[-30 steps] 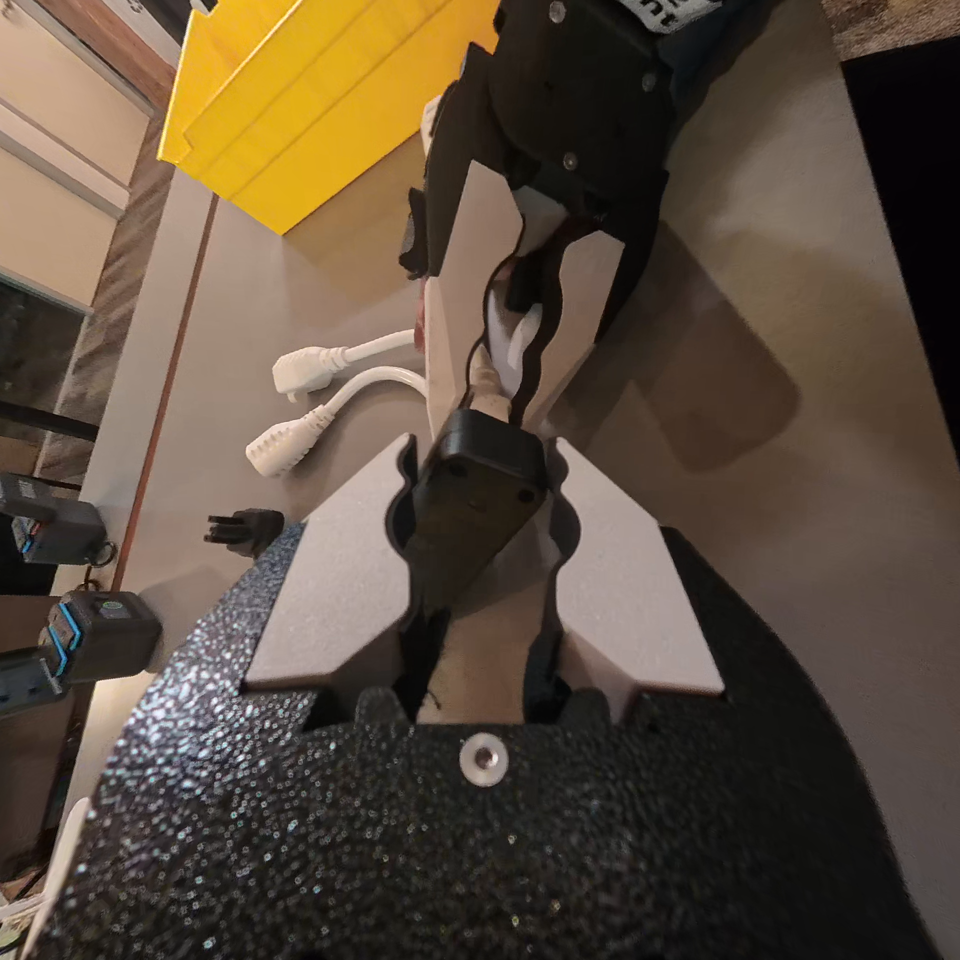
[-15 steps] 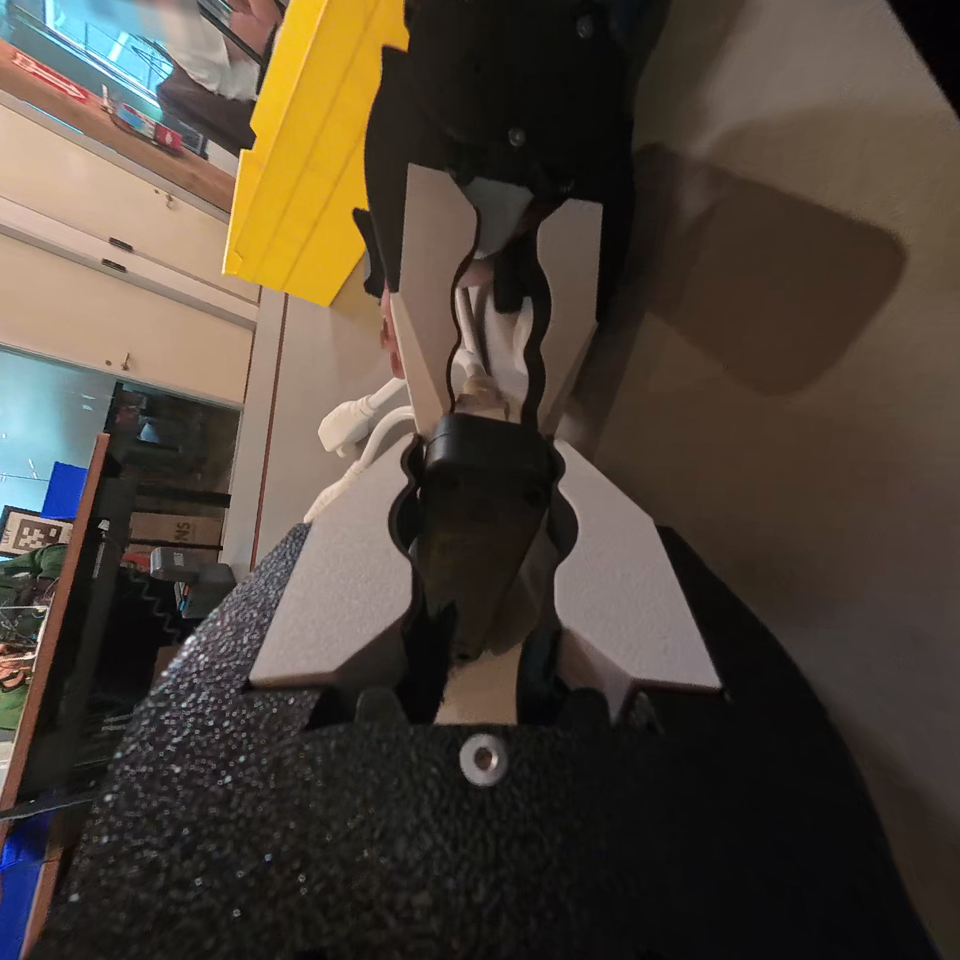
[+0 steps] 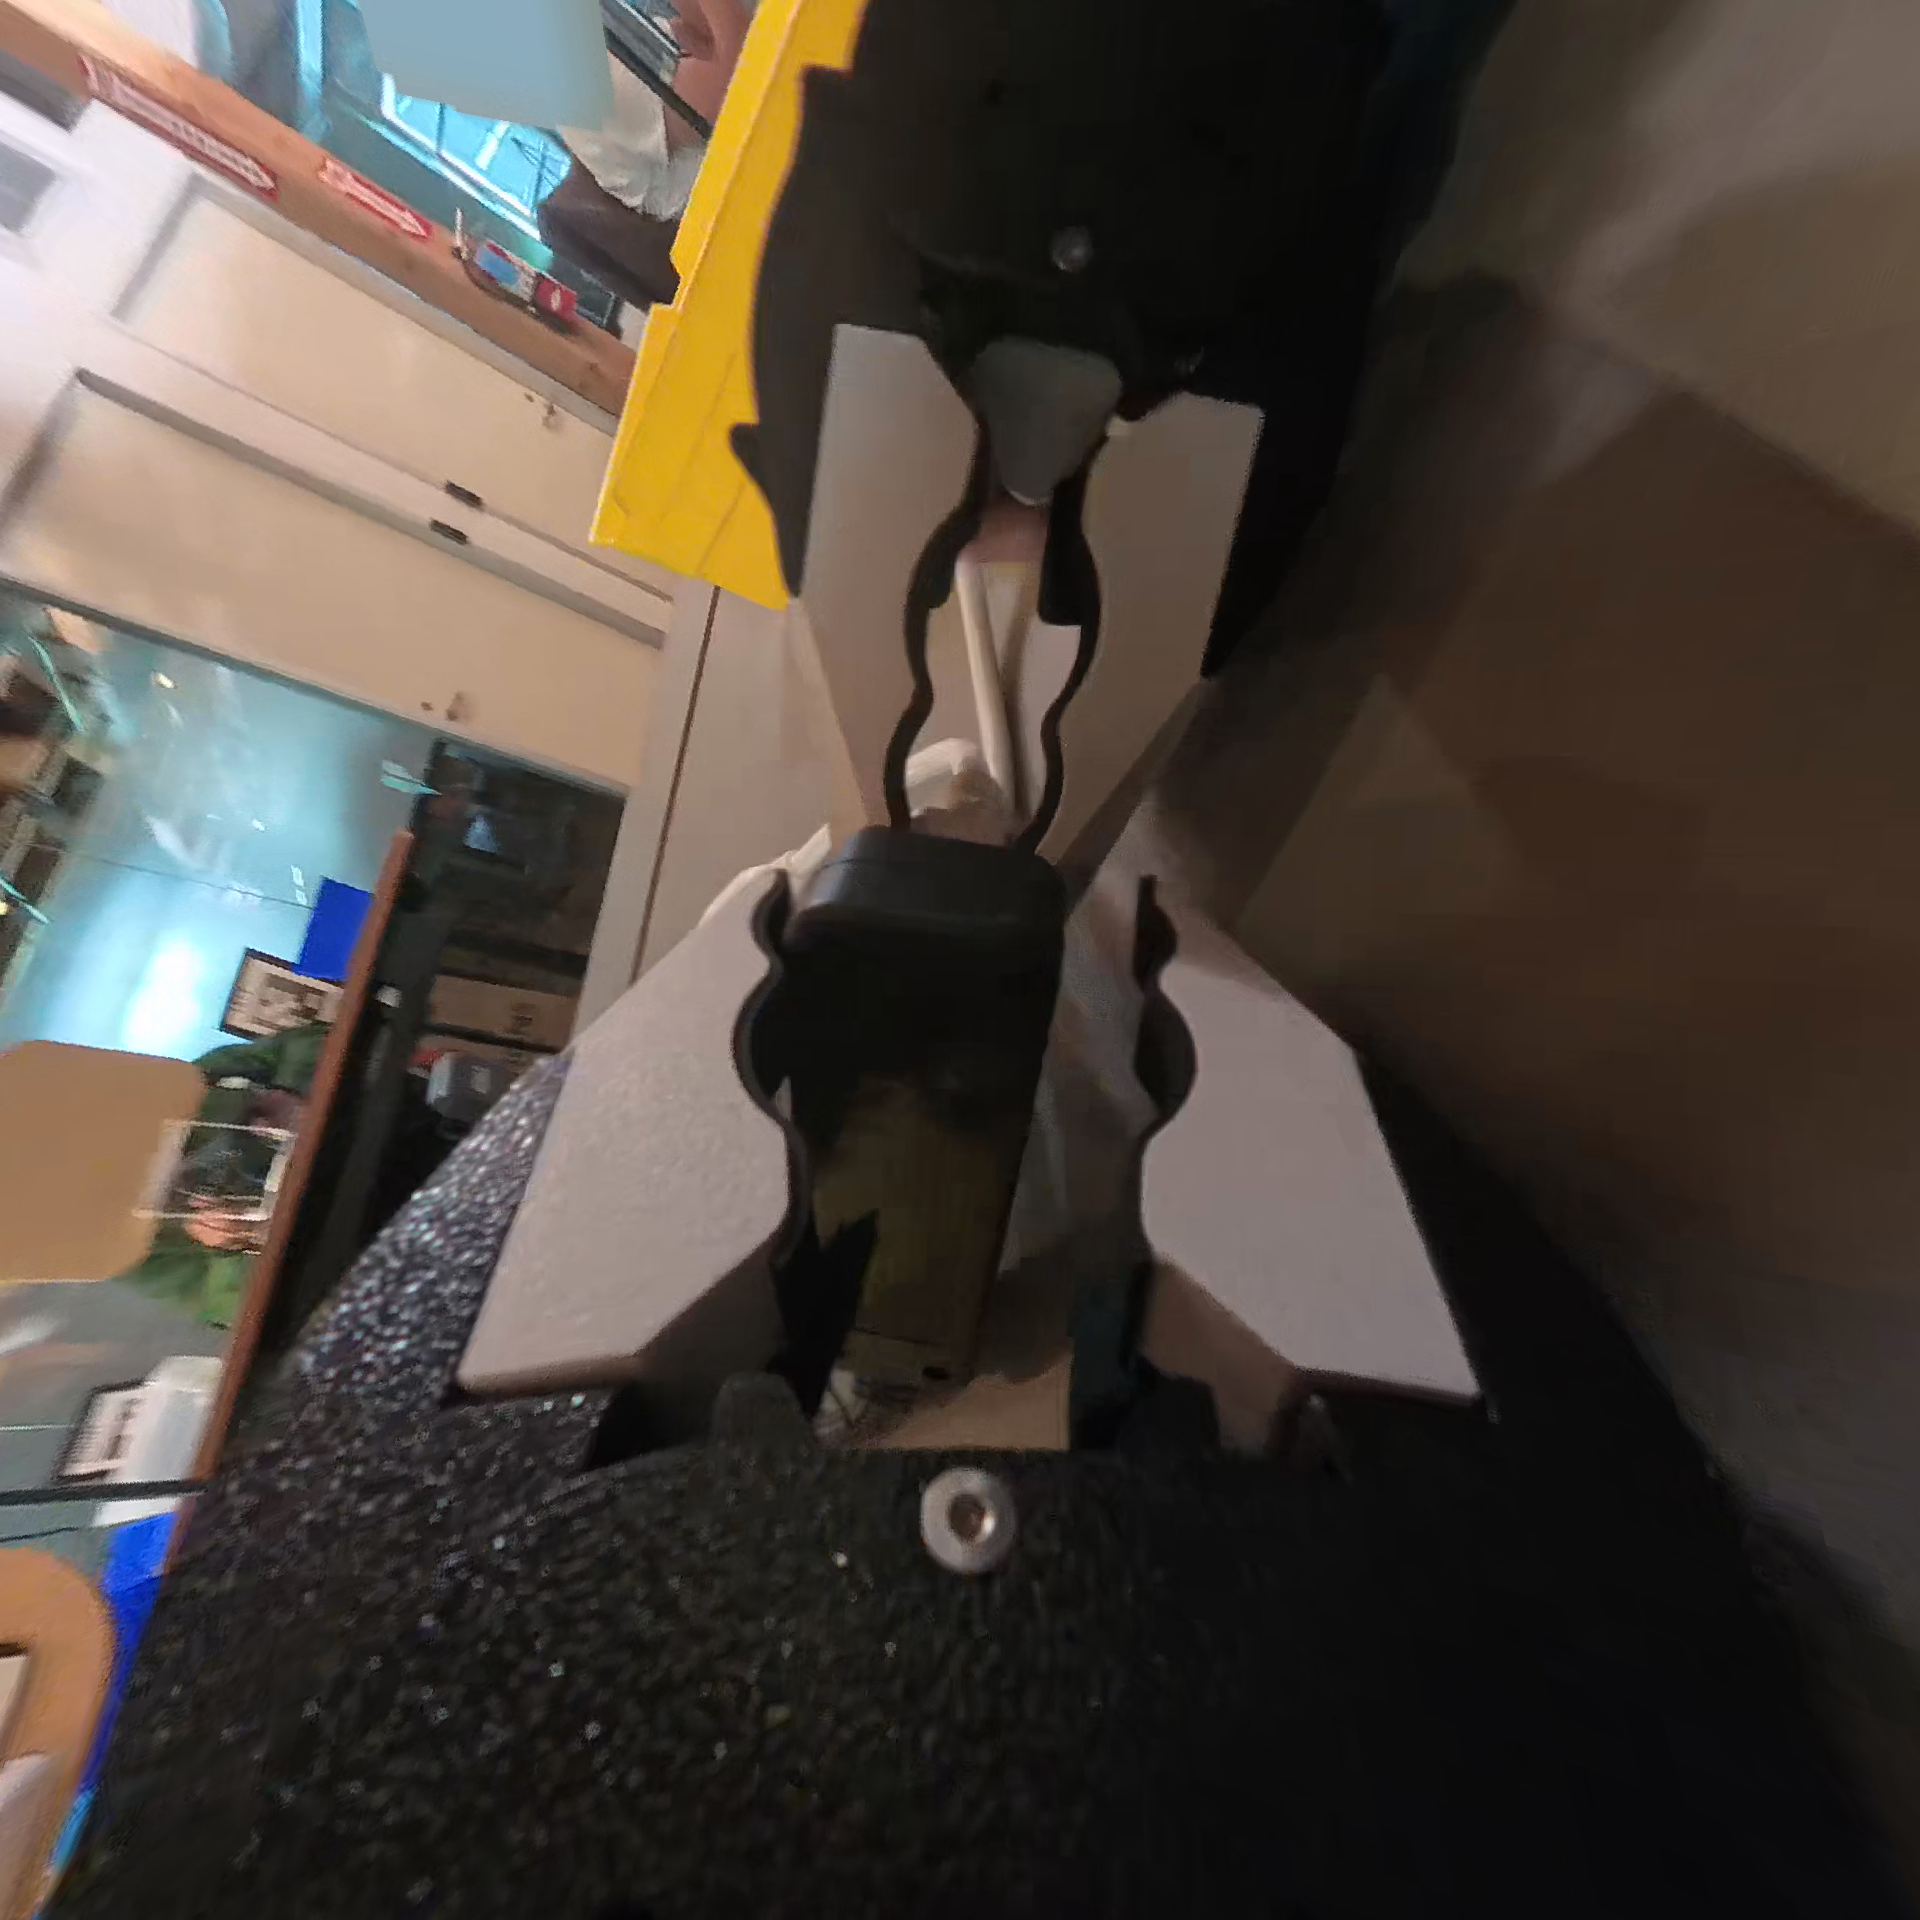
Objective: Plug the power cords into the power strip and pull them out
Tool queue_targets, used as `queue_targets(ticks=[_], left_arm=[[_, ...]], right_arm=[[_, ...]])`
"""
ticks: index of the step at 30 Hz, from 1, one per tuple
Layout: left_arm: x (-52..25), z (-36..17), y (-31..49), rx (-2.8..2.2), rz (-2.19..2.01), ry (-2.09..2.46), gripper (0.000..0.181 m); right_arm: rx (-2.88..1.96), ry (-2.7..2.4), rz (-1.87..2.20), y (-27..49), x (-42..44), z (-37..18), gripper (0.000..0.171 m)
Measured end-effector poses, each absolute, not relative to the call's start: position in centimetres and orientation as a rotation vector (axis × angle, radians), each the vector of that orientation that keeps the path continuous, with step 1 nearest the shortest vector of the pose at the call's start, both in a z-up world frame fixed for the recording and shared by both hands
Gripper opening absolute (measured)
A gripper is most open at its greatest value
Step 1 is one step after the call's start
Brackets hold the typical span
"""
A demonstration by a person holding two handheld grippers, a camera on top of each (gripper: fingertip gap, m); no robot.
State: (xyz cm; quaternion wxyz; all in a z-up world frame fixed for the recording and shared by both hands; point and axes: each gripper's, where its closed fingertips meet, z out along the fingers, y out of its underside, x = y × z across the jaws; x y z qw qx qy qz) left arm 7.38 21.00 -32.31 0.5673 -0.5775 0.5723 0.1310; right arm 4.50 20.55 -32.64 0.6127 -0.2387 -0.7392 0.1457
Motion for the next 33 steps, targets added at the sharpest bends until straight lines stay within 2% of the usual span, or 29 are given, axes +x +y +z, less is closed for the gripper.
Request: queue_targets(ticks=[1,2,5,18,33], left_arm=[[7.3,-32.3,21.1,-1.335,0.344,1.351,0.065],[7.2,-32.0,21.2,-1.317,0.373,1.348,0.054],[7.2,-32.2,21.3,-1.368,0.372,1.399,0.045],[7.3,-32.3,26.3,-1.223,0.358,1.436,0.044],[6.6,-32.7,25.9,-1.231,0.320,1.411,0.047]], right_arm=[[-0.553,-1.706,0.340,20.5,4.5,-32.7,0.023],[-0.550,-1.709,0.342,20.5,4.5,-32.7,0.023],[-0.535,-1.717,0.315,20.7,4.7,-32.8,0.023],[-0.545,-1.683,0.186,26.2,4.9,-32.9,0.023],[-0.501,-1.703,0.173,26.2,4.8,-33.1,0.024]])
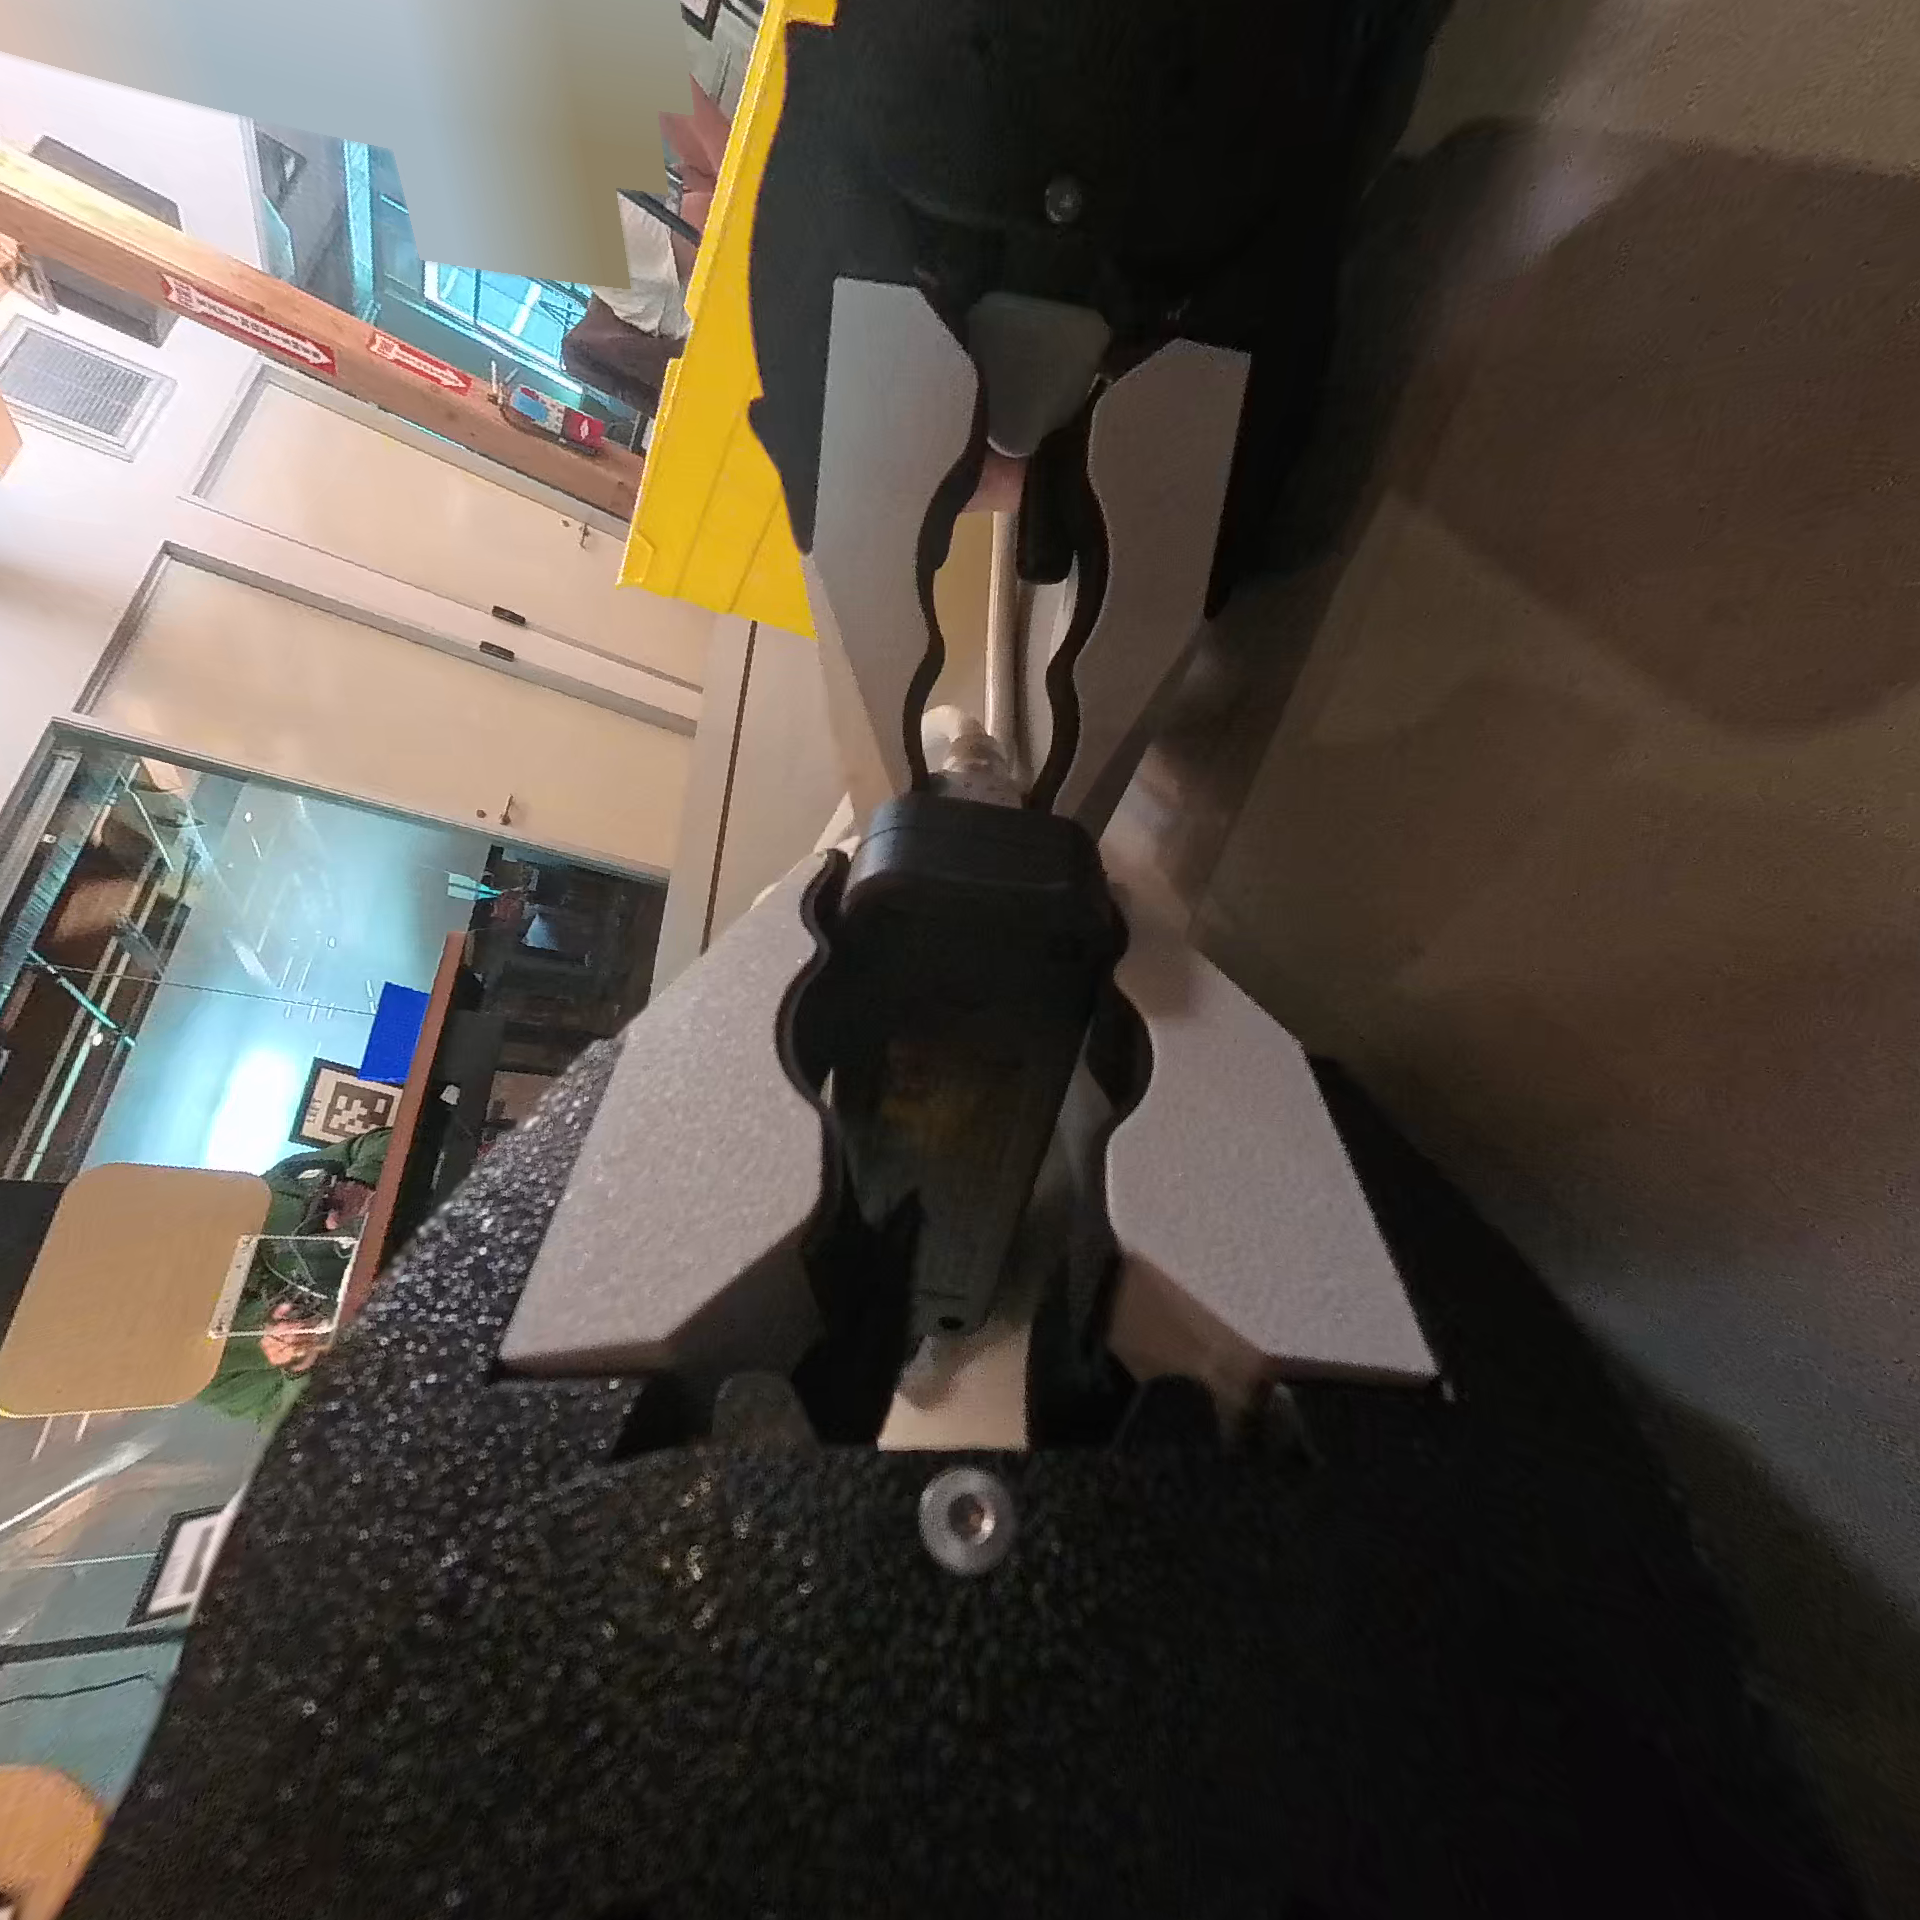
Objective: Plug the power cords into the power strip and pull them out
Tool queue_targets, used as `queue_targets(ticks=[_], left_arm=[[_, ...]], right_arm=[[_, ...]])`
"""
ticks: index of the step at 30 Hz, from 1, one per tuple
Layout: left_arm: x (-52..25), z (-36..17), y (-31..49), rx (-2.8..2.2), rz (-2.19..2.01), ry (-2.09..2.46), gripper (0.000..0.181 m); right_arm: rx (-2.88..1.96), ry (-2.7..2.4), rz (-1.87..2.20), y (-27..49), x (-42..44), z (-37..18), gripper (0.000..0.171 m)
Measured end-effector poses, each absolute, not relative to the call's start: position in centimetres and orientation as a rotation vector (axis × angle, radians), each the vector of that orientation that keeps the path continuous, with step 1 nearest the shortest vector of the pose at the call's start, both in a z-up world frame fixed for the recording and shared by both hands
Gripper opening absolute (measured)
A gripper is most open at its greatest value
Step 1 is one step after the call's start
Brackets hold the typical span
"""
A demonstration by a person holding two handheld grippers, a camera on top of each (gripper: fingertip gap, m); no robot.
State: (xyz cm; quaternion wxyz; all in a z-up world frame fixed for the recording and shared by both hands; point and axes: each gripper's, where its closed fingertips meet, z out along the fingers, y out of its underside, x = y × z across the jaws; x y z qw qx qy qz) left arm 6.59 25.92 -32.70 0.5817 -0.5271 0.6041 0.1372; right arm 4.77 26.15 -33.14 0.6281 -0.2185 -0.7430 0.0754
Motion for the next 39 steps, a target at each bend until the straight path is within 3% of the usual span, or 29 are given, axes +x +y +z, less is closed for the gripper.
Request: queue_targets(ticks=[25,35,39], left_arm=[[7.2,-32.9,26.0,-1.120,0.351,1.433,0.043],[7.5,-32.6,26.1,-1.155,0.251,1.383,0.055],[7.6,-32.7,26.0,-1.111,0.298,1.415,0.046]], right_arm=[[-0.484,-1.708,0.144,26.3,5.1,-33.3,0.023],[-0.504,-1.693,0.174,26.5,4.9,-33.1,0.024],[-0.495,-1.715,0.164,26.4,5.0,-33.5,0.024]])
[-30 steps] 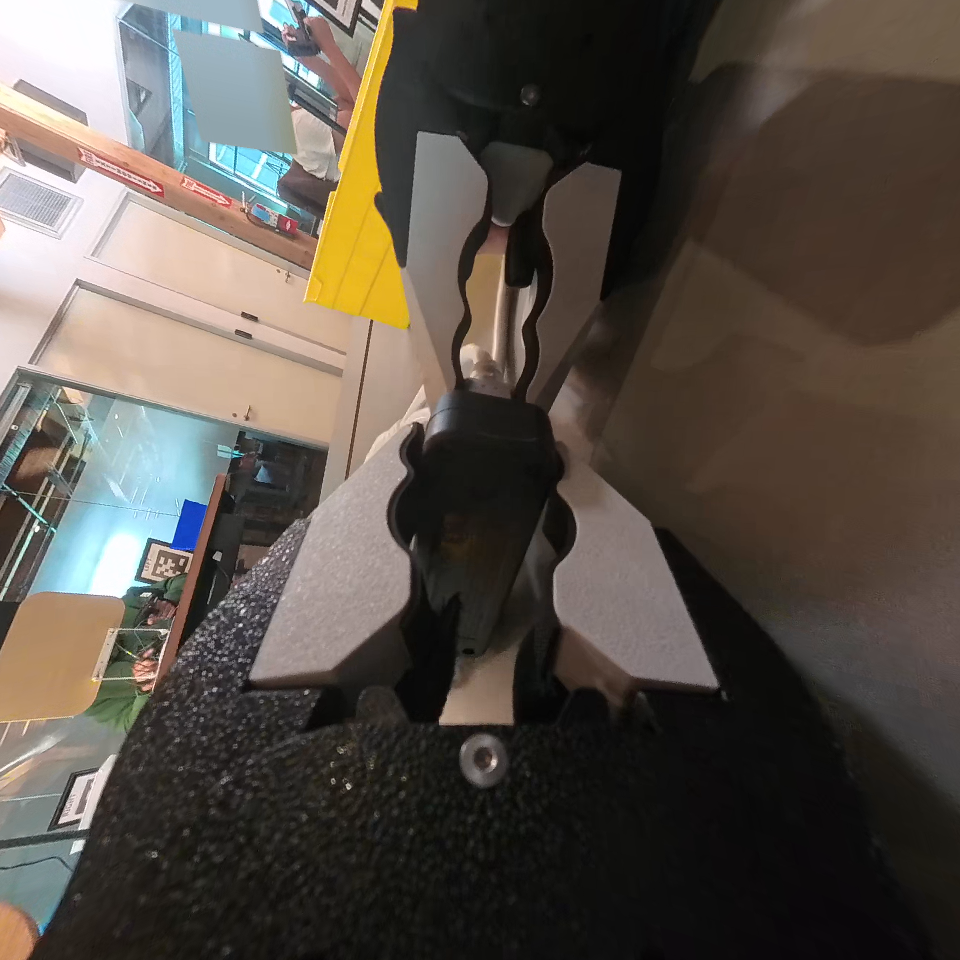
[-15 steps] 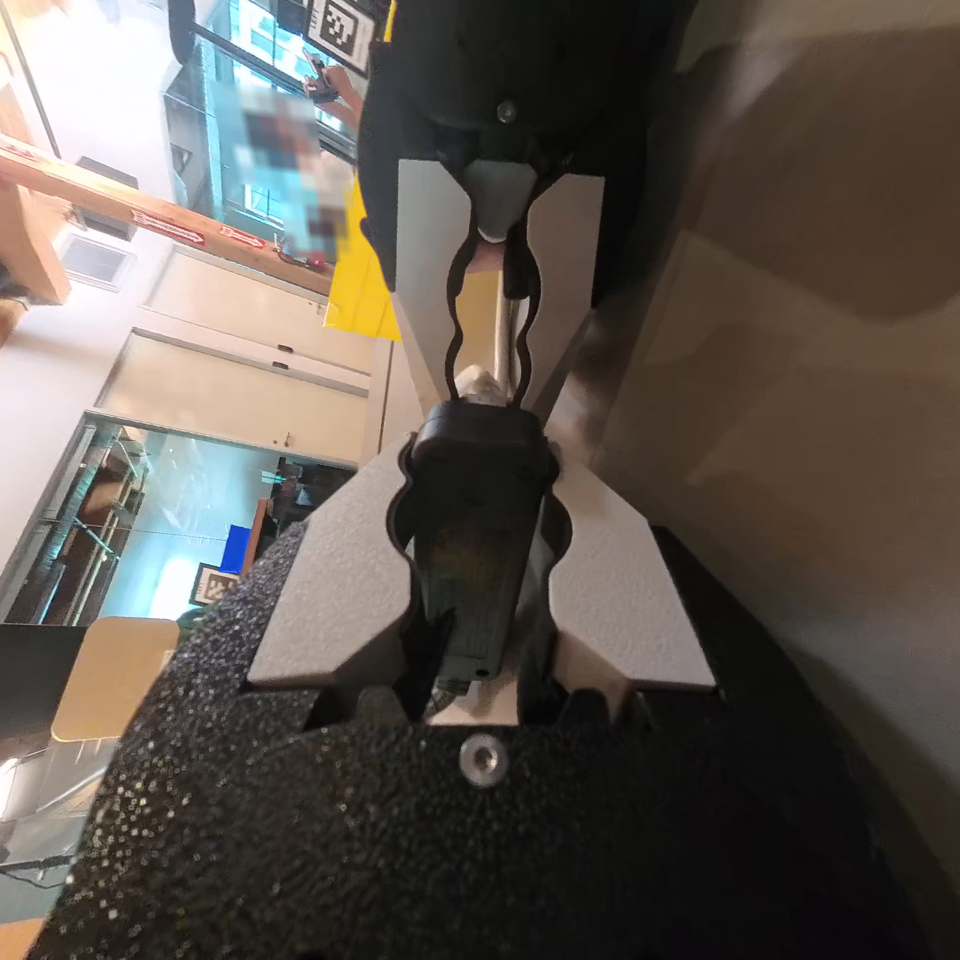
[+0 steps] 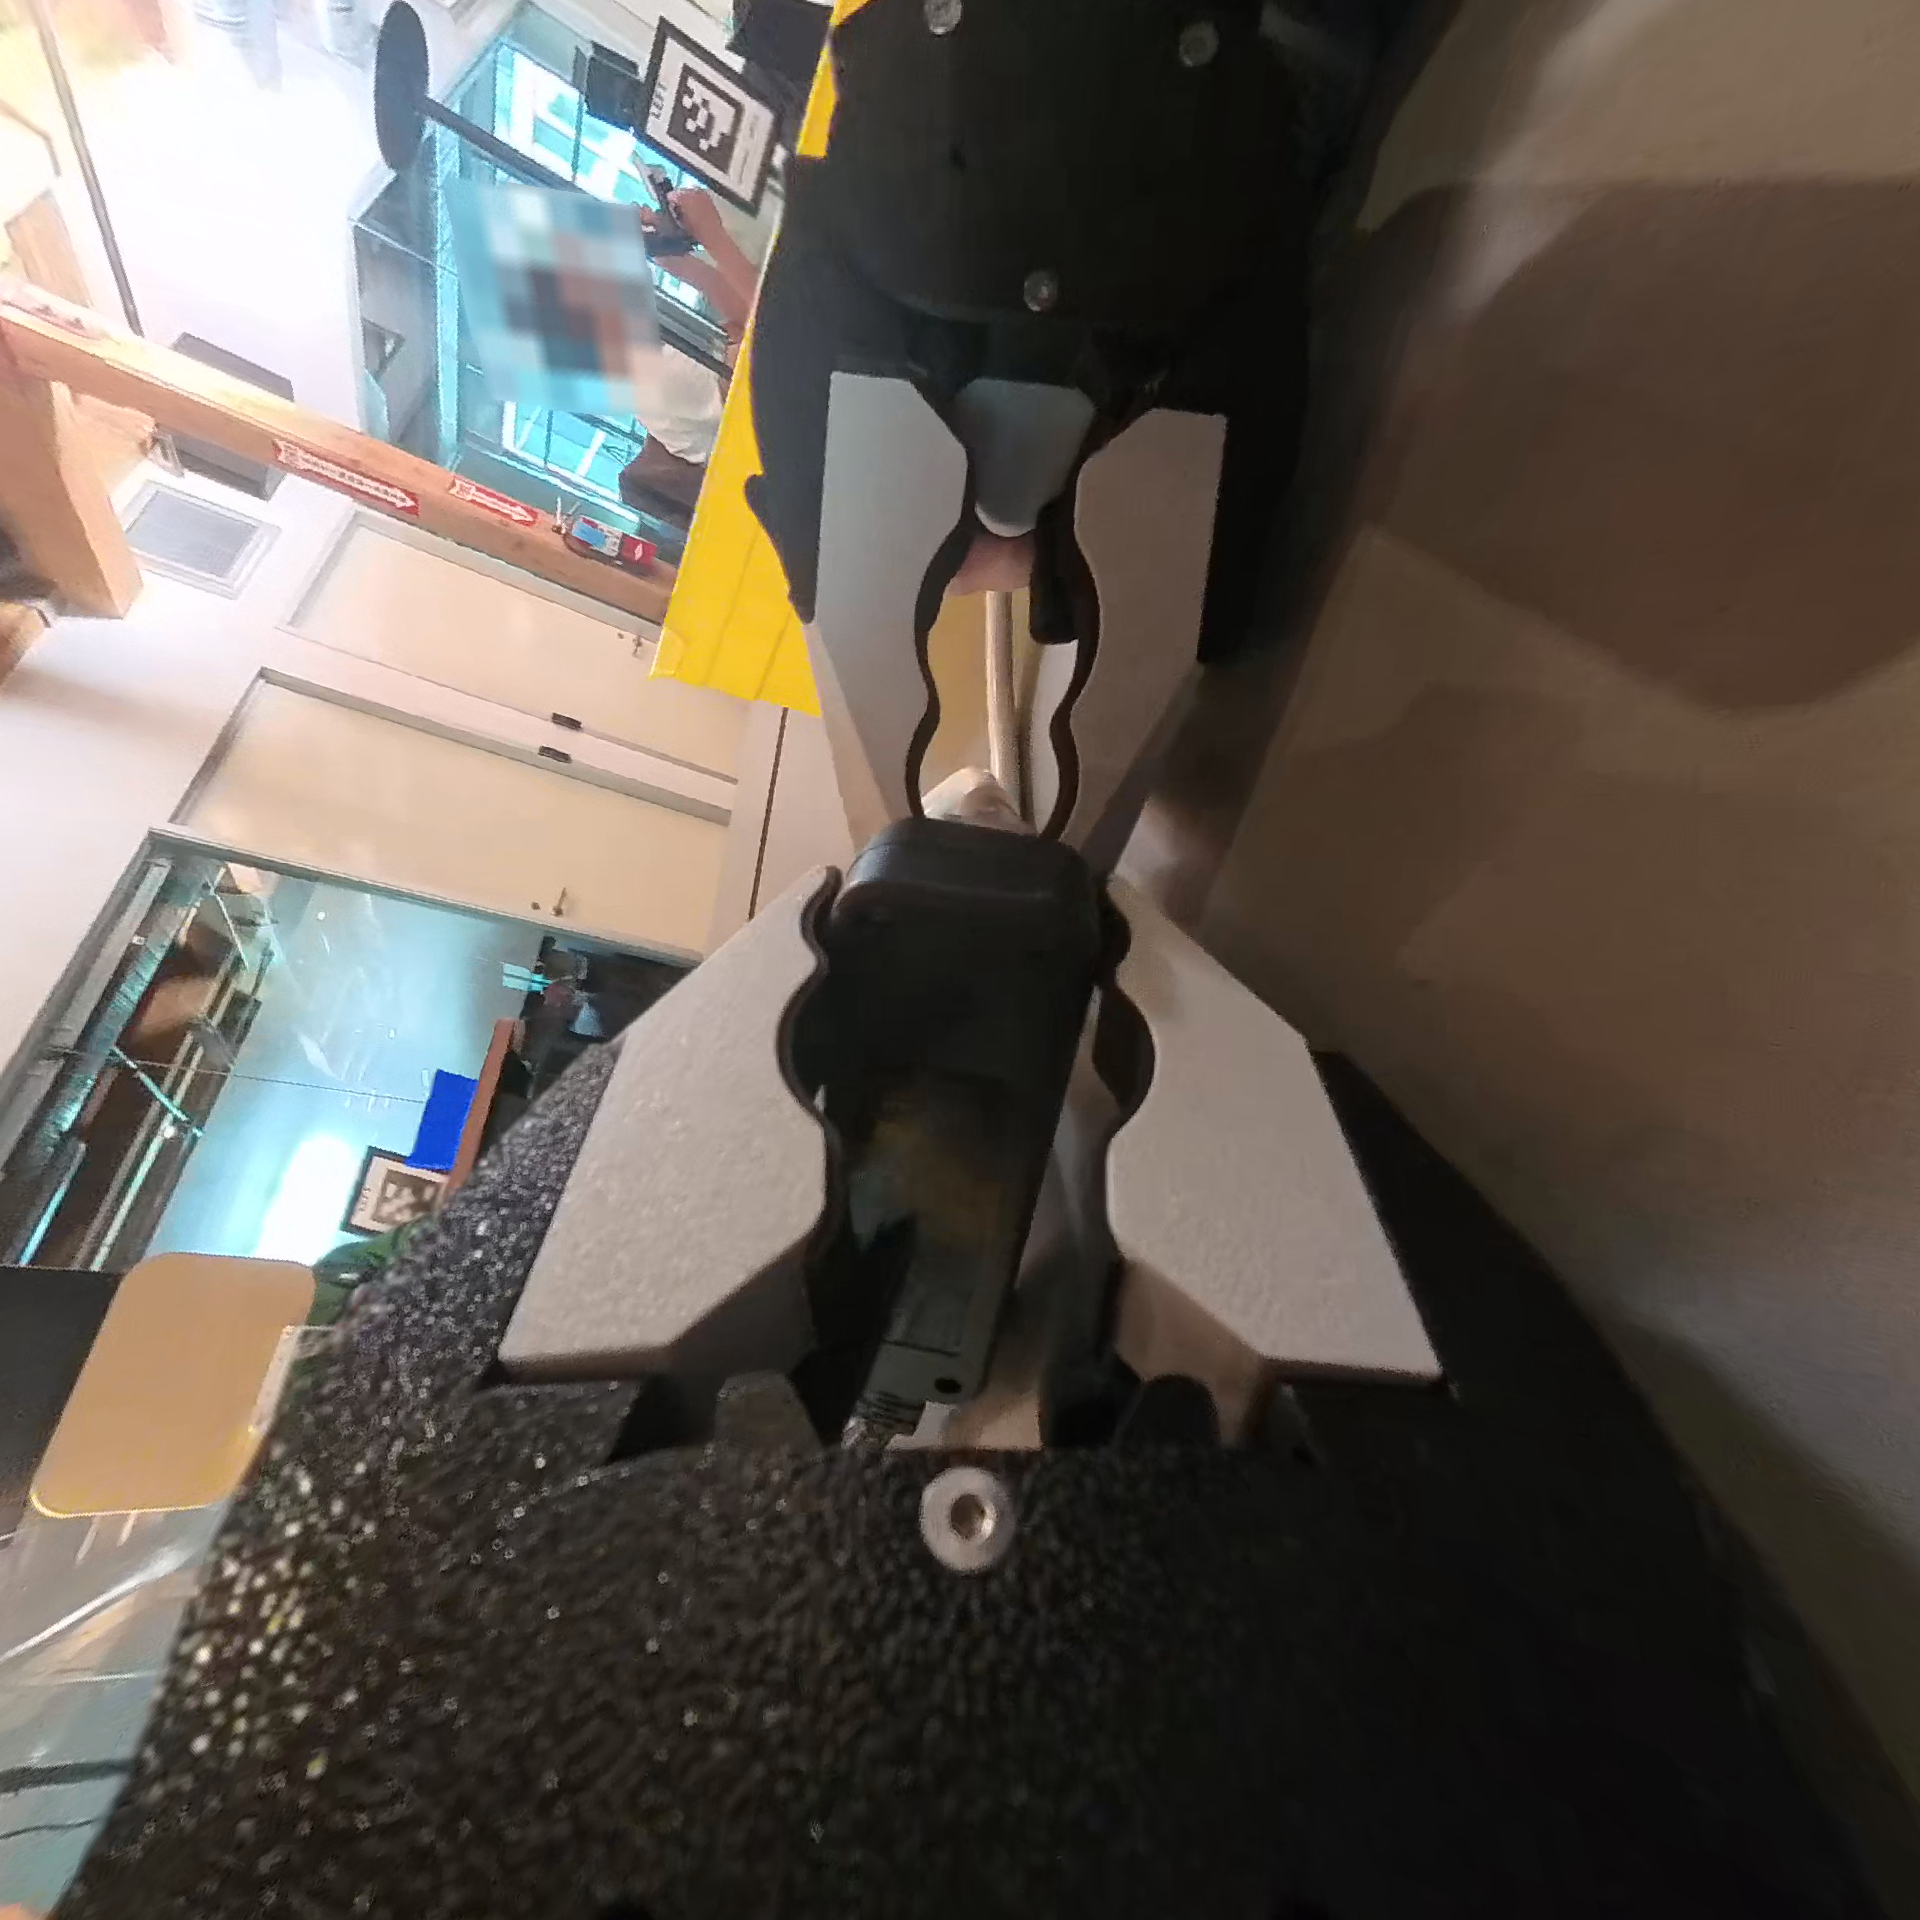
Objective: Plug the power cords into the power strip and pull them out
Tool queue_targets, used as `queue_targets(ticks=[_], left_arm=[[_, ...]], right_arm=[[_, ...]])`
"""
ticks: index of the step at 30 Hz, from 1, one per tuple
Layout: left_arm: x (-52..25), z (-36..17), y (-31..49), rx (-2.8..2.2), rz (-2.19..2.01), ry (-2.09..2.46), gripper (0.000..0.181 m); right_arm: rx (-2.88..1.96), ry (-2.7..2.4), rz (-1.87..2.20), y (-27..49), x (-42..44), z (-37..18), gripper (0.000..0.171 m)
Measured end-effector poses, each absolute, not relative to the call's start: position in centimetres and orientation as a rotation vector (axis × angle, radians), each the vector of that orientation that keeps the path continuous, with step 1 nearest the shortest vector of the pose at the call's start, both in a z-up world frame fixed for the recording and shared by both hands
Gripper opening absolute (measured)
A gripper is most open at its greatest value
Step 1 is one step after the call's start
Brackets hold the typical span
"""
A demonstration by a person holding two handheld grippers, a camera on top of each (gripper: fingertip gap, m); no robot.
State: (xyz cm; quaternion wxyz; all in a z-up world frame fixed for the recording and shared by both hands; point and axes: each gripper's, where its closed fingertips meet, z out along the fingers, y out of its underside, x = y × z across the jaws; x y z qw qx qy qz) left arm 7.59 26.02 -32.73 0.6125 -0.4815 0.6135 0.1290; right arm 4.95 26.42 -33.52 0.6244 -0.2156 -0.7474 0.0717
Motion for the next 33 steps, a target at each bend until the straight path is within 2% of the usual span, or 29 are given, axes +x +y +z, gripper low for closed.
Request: queue_targets(ticks=[4,7,11,33], left_arm=[[7.51,-33.06,25.98,-1.115,0.363,1.445,0.045],[7.49,-32.98,25.99,-1.137,0.343,1.439,0.044],[7.60,-32.88,25.81,-1.153,0.324,1.436,0.044],[7.09,-33.09,25.22,-1.251,0.255,1.403,0.048]], right_arm=[[-0.509,-1.739,0.188,26.43,4.84,-33.98,0.024],[-0.506,-1.712,0.189,26.56,4.72,-33.68,0.031],[-0.488,-1.720,0.169,26.30,4.76,-33.78,0.024],[-0.458,-1.760,0.230,26.07,5.60,-33.77,0.025]])
